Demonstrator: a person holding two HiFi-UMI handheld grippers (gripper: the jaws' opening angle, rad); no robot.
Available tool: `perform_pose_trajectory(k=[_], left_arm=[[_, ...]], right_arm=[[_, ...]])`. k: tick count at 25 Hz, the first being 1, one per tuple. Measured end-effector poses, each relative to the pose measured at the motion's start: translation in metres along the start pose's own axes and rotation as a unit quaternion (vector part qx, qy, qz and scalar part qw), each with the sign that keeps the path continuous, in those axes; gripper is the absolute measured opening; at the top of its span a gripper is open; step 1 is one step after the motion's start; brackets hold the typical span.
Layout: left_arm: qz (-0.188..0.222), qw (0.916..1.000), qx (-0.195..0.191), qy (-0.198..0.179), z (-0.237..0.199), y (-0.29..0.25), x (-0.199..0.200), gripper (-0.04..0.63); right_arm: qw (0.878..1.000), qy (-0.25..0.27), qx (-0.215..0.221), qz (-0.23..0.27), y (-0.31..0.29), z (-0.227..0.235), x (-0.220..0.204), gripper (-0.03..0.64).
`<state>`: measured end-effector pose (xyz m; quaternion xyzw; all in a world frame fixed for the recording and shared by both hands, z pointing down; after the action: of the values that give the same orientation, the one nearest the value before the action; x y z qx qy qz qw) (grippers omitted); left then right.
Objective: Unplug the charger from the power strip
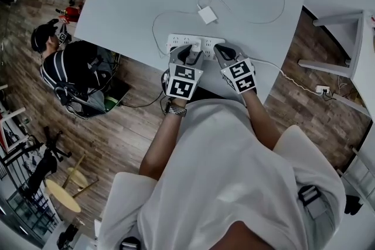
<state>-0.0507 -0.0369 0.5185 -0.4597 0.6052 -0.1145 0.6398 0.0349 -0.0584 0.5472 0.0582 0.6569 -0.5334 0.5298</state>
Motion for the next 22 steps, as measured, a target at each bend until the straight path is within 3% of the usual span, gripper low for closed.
perform_pose_trajectory(k=[22], left_arm=[[-0.012,0.9994,0.033,0.001,-0.006,-0.028,-0.004,0.164]], right_arm=[[0.998,-0.06,0.008,-0.014,-0.023,0.017,-0.018,0.002]])
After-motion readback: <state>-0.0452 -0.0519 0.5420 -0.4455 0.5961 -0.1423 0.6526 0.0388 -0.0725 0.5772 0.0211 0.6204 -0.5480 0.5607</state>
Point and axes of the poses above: the fingertips, and each gripper's own axes: y backward along the fingers, z to its right, x out of its top, the point moved 3 cm from there along y, backward along the fingers, and after that the axes turned 1 degree about -z, right-handed, at the moved point
